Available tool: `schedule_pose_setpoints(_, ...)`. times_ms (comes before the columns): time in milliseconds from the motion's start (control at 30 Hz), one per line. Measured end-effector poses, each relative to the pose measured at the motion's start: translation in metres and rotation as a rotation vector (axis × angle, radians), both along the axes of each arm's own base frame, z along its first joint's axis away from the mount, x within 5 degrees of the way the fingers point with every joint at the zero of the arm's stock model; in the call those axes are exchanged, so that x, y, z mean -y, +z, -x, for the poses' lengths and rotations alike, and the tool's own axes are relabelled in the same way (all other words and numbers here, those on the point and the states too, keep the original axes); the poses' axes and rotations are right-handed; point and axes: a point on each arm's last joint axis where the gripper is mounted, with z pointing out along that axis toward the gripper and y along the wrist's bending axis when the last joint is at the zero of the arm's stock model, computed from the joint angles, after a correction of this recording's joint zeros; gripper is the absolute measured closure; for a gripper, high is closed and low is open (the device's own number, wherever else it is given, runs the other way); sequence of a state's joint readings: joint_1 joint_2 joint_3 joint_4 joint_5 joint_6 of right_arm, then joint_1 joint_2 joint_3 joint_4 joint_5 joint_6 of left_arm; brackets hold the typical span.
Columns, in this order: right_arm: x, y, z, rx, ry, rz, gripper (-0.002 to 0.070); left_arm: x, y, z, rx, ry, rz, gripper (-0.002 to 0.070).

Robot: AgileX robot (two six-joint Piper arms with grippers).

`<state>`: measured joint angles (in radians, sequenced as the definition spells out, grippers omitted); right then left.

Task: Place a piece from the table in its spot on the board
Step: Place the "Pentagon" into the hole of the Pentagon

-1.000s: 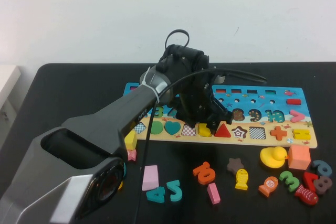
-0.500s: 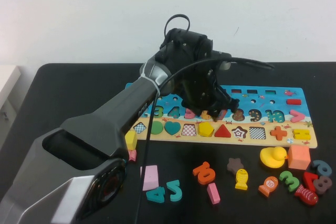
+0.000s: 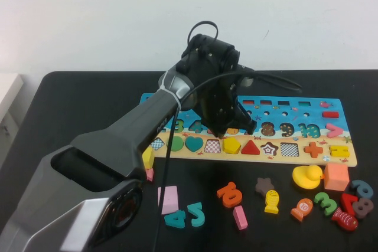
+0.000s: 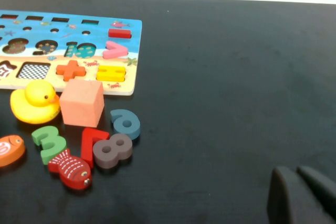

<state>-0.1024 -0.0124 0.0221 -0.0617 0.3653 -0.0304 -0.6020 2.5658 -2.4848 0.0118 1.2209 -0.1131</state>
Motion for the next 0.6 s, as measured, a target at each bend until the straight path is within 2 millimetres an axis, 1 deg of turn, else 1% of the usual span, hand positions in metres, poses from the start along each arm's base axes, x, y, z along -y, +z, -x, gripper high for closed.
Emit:
schedule_pose_setpoints(133, 0.000, 0.000, 0.000, 0.000, 0.000, 0.000, 0.0658, 0.000, -0.011, 0.000, -0.025, -0.008, -0.015, 0.0675)
schedule_pose_setpoints(233, 0.000, 0.000, 0.000, 0.000, 0.000, 0.000, 0.0658, 0.001, -0.016, 0.001, -0.042, -0.017, -0.013, 0.0675)
schedule_pose_setpoints(433, 0.000, 0.000, 0.000, 0.000, 0.000, 0.000, 0.0657, 0.006, -0.015, 0.003, -0.068, -0.046, 0.027, 0.0675)
schedule_pose_setpoints(600, 0.000, 0.000, 0.000, 0.000, 0.000, 0.000, 0.0658, 0.004, -0.013, 0.002, -0.048, -0.050, 0.010, 0.0675)
